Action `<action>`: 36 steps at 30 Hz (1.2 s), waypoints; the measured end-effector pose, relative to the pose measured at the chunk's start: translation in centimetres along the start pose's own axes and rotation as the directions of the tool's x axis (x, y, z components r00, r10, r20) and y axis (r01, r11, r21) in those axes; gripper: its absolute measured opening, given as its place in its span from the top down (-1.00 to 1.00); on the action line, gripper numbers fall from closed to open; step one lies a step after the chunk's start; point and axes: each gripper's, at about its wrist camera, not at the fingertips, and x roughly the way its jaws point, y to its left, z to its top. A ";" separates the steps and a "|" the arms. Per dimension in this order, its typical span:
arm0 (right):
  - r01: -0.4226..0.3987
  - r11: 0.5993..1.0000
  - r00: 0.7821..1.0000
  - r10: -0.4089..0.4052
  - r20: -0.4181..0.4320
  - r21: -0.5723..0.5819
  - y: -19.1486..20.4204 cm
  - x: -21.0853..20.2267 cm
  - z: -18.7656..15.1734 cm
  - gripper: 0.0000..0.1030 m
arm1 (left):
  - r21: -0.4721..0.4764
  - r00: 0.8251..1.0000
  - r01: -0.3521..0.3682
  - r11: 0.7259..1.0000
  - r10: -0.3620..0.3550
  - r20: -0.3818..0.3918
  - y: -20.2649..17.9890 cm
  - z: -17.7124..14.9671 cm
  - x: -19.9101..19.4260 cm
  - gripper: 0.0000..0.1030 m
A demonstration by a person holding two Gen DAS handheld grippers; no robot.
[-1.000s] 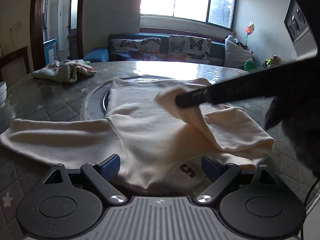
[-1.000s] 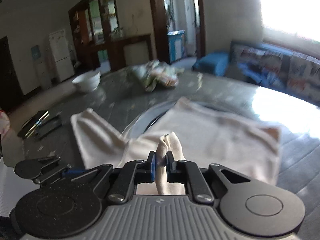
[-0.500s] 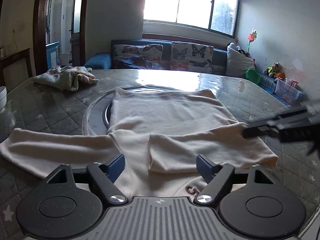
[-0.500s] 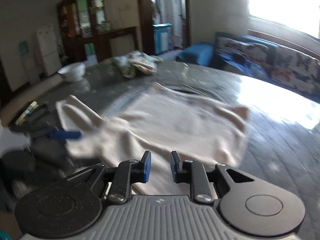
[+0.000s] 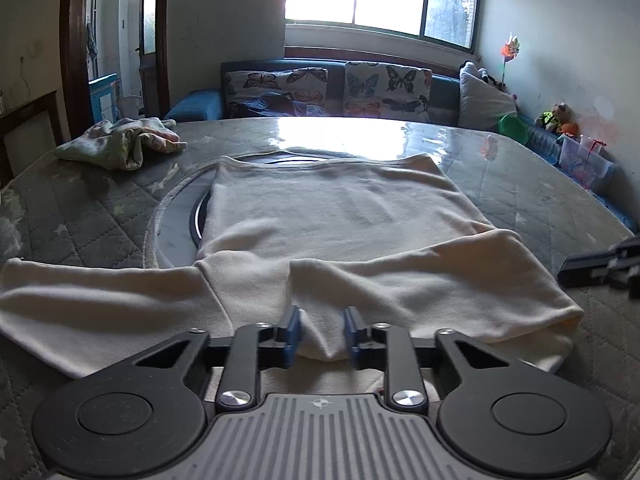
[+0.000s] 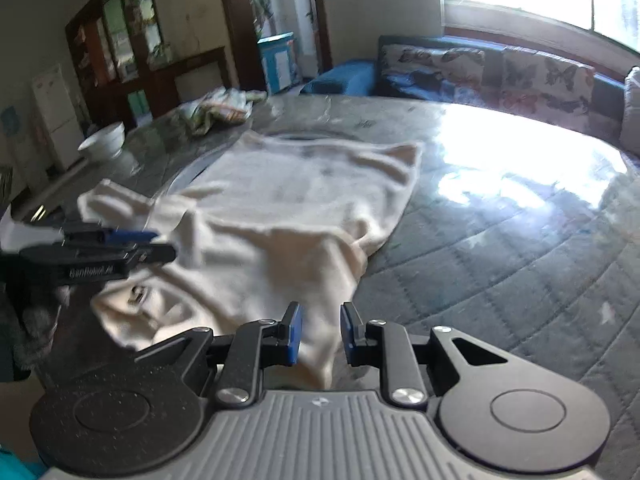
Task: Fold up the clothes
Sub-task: 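Release the folded sleeve with the right gripper onto the body, then grasp the other sleeve with the left gripper and lift it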
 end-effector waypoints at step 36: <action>0.004 1.000 0.994 -0.006 0.112 0.014 -4.1 1.8 1.9 0.92 | 0.032 0.998 -0.050 0.998 0.048 0.044 -0.1 1.4 -1.4 0.91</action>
